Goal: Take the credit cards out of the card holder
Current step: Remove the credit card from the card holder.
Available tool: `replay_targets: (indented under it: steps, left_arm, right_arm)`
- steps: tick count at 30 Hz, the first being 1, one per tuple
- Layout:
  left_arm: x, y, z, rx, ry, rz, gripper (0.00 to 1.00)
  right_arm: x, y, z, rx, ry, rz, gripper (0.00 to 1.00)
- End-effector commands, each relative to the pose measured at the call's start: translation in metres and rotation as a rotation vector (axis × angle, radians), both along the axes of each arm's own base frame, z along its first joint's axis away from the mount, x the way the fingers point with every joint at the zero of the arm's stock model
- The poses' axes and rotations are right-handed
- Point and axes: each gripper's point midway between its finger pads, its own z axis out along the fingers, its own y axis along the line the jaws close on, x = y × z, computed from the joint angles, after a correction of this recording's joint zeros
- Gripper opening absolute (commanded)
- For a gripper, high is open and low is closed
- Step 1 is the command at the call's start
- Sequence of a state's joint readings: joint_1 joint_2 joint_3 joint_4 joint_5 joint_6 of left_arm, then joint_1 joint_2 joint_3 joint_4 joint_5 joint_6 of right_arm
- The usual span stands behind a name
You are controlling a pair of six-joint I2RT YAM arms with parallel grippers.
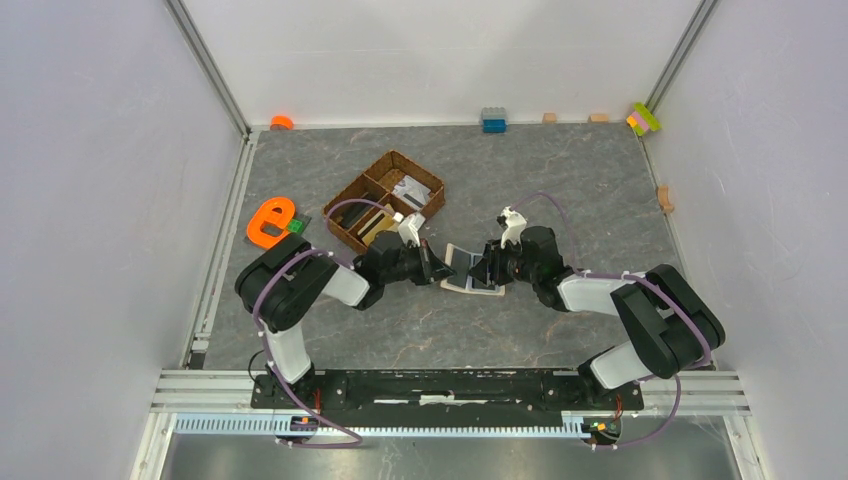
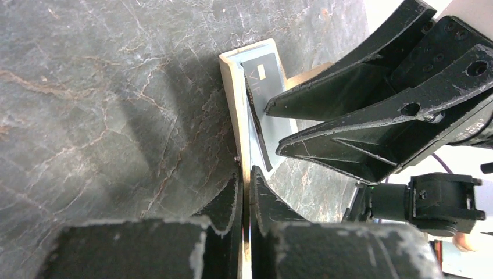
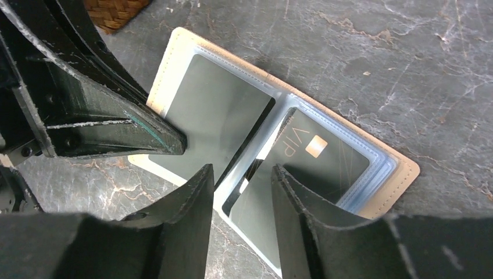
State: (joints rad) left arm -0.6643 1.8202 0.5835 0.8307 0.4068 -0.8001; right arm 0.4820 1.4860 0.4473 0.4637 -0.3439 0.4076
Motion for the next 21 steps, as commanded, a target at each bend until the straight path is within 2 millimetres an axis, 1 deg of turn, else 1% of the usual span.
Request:
replay_targets:
  steps: [1,5,8,10,14,17,21]
  left_arm:
    - [0.001,-0.002,0.031,-0.159,-0.061,0.002,0.02]
    - [-0.002,-0.005,0.054,-0.291,-0.062,-0.003,0.02]
    - [-0.005,-0.007,0.068,-0.39,-0.048,-0.005,0.02]
    - [-0.006,-0.006,0.075,-0.435,-0.041,-0.008,0.02]
    - [-0.006,-0.004,0.082,-0.457,-0.045,0.0,0.02]
    - [-0.008,-0.002,0.088,-0.476,-0.045,-0.004,0.02]
    - [-0.012,-0.002,0.094,-0.502,-0.037,-0.027,0.02]
  right_arm:
    - [-0.002,0.006,0.015,0.091,-0.026,0.03,0.48]
    - [-0.01,0.016,0.039,0.252,-0.031,0.064,0.5]
    - [-0.018,0.02,0.054,0.336,-0.038,0.096,0.52]
    - [-0.021,0.02,0.063,0.377,-0.052,0.101,0.53]
    - [-0.028,0.02,0.079,0.455,-0.06,0.125,0.53]
    - [-0.031,0.022,0.086,0.507,-0.045,0.136,0.53]
    - [-0.036,0.023,0.104,0.601,-0.05,0.165,0.51]
